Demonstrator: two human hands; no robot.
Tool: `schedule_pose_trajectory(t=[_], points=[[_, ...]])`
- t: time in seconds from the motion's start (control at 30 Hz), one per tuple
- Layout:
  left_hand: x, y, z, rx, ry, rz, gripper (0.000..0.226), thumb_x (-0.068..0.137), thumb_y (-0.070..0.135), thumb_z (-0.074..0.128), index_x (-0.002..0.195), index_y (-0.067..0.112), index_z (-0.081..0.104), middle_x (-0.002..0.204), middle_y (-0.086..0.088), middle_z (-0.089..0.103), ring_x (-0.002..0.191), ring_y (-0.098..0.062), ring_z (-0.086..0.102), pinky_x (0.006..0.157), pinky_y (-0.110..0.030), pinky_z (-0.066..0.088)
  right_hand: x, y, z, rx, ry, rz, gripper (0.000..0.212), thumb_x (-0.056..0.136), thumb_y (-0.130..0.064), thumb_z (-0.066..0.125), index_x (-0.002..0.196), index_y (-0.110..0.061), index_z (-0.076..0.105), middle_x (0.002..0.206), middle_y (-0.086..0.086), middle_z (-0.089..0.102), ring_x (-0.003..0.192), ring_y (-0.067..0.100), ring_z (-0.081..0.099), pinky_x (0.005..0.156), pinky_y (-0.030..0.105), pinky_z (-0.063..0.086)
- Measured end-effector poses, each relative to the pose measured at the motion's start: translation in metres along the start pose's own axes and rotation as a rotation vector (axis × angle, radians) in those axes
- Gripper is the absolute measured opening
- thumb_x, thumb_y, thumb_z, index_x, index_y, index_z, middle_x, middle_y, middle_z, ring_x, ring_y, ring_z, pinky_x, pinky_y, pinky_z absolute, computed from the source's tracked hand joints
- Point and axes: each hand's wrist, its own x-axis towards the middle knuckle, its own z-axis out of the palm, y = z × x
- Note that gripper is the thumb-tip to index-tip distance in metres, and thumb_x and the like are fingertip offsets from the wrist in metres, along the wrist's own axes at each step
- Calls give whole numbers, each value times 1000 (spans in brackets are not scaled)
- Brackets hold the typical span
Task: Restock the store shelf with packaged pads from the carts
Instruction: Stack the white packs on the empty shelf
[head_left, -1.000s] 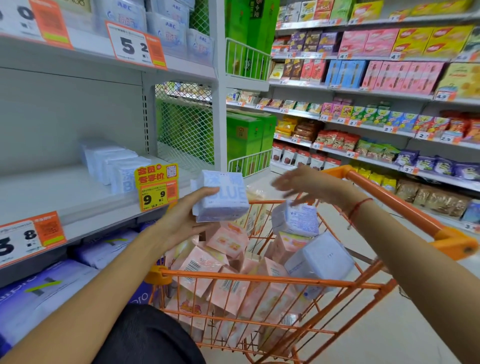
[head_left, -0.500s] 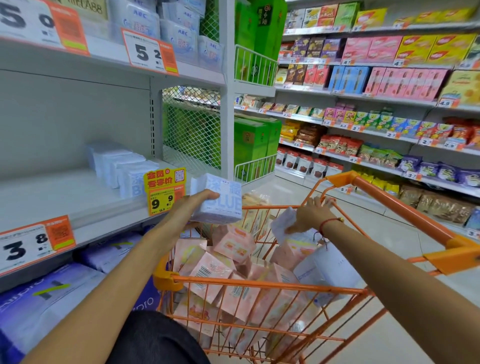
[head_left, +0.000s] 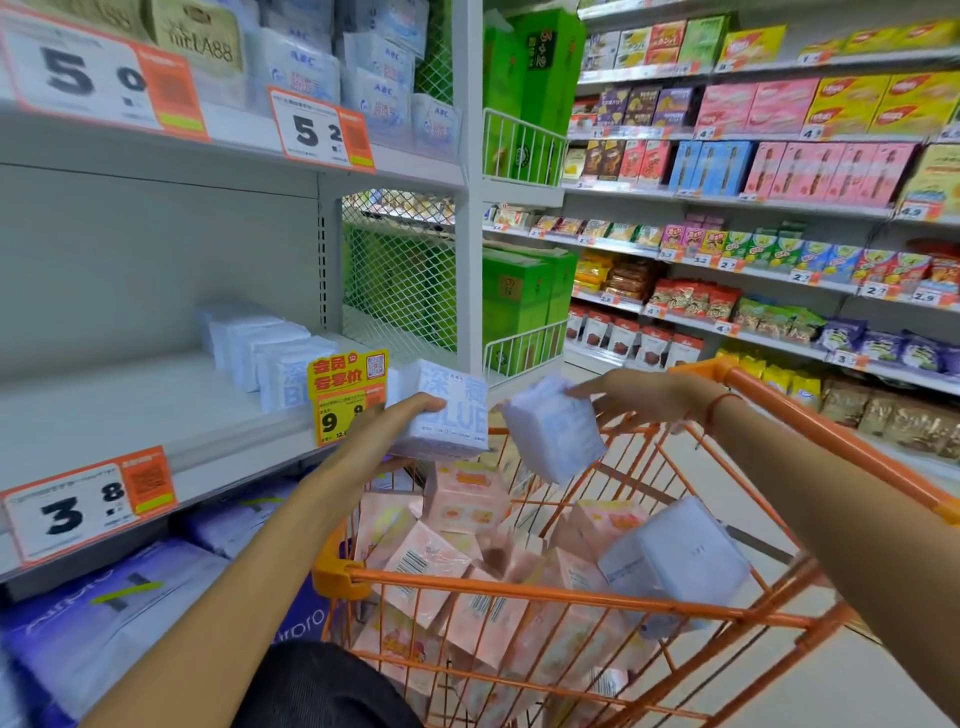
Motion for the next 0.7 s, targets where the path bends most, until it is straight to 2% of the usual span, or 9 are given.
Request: schedule_pose_trajectory(t=[0.07,0.13,0.2,0.27,0.37,0.47,0.53,0.6,0.7], points=[[-2,-1,2,5,1,-7,55,78,44,69,125,20,53,96,15,50,87,-8,54,75,-31,50,-6,-10,-6,185,-47,-19,39,96,-41,46,121,-12,52,106,9,61,89,22,61,78,30,52],[-4,-2,4,-17,-13,-16,59,74,47,71,125,22,53,105,11,54,92,-11,56,82,-35,52,-7,-17,-4,350,-90,-26,28,95,-39,48,109,-15,51,92,8,58,77,21,60,71,29,53],[-7,2,5,-79,10,-4,56,75,46,70,124,22,54,113,9,54,97,-12,58,83,-34,53,-5,-21,2,495,-133,-4,23,95,-39,49,103,-17,50,91,10,55,74,23,59,66,30,56],[-7,7,1,-123,52,28,62,72,47,72,125,20,54,119,8,53,102,-10,57,83,-34,54,-4,-22,8,606,-188,-13,27,96,-42,45,106,-17,49,94,13,52,77,26,58,63,30,59],[-8,20,-10,-141,64,46,86,48,59,74,125,24,56,125,8,50,112,-14,54,86,-35,55,-7,-33,14,650,-241,-87,38,89,-48,48,107,-15,52,95,12,52,73,21,58,59,24,58],[-10,33,-24,-165,11,51,73,40,57,72,107,28,66,119,6,59,108,-14,60,89,-37,55,-6,-55,18,684,-266,-161,30,70,-30,67,94,-12,66,87,8,64,64,15,65,50,19,56],[-8,42,-32,-188,16,32,66,40,53,74,100,28,66,121,0,61,101,-15,65,81,-34,57,3,-71,20,762,-313,-162,26,65,-23,68,87,-9,70,76,7,68,57,13,66,42,17,52],[-2,51,-44,-196,47,17,62,45,47,76,101,26,64,114,-2,65,85,-13,70,72,-29,59,17,-87,24,767,-328,-168,30,67,-23,68,93,-8,69,76,6,68,56,12,65,41,17,51],[11,62,-69,-179,75,54,49,49,42,76,94,28,65,94,4,72,83,-14,68,78,-31,57,45,-112,26,761,-314,-229,42,71,-24,68,109,-9,60,80,5,64,54,11,65,43,18,52]])
